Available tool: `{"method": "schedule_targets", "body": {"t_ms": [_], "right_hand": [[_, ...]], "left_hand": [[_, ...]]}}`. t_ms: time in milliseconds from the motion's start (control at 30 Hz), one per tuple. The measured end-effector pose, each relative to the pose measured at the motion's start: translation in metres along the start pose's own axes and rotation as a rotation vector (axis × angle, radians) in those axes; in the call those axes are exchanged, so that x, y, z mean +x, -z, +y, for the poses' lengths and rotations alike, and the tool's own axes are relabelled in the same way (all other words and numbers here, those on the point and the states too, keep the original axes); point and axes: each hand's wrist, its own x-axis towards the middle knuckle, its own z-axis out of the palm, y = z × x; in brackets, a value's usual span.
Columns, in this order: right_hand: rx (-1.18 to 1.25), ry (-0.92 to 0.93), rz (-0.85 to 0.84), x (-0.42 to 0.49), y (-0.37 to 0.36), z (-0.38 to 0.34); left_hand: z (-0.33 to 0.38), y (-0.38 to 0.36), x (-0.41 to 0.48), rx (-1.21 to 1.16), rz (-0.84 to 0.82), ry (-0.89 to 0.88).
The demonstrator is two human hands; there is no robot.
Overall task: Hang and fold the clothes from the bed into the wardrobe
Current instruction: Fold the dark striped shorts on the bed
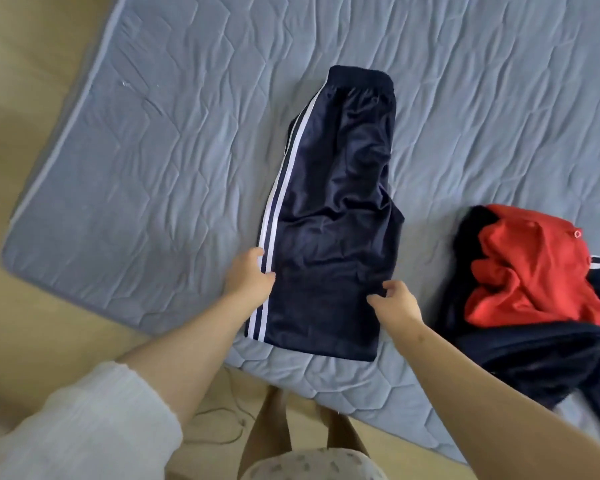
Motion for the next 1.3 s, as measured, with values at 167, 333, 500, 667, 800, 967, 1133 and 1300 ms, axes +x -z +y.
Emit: {"method": "schedule_targets", "body": {"t_ms": [167, 333, 500, 667, 800, 967, 1133, 1300], "right_hand": [[0.145, -0.096, -0.037, 0.006, -0.021, 0.045], [0.184, -0.023, 0.061, 0.006, -0.034, 0.07], [0.373, -0.068, 0.004, -0.001, -0.035, 0.07], [0.223, -0.077, -0.115, -0.015, -0.027, 0.087], [0.201, -0.139, -0.128, -0.023, -0.03, 0.101], [0.117, -0.096, -0.107, -0.016, -0.037, 0.099], [0.116, -0.167, -0.185, -0.031, -0.042, 0.115], [0.148, -0.13, -0.143, -0.031, -0.045, 0.122]], "left_hand": [[-0.043, -0.042, -0.007, -0.198, -0.036, 0.15], [-0.062, -0.05, -0.017, -0.259, 0.279, 0.098], [-0.067, -0.046, -0.023, -0.277, -0.053, 0.135], [-0.082, -0.039, -0.037, -0.194, -0.119, 0.192], [-0.098, -0.041, -0.052, -0.158, -0.145, 0.265], [-0.097, -0.048, -0.054, -0.103, -0.128, 0.282], [-0.11, -0.049, -0.069, -0.057, -0.189, 0.3], [-0.125, -0.046, -0.069, -0.113, -0.254, 0.163]]}}
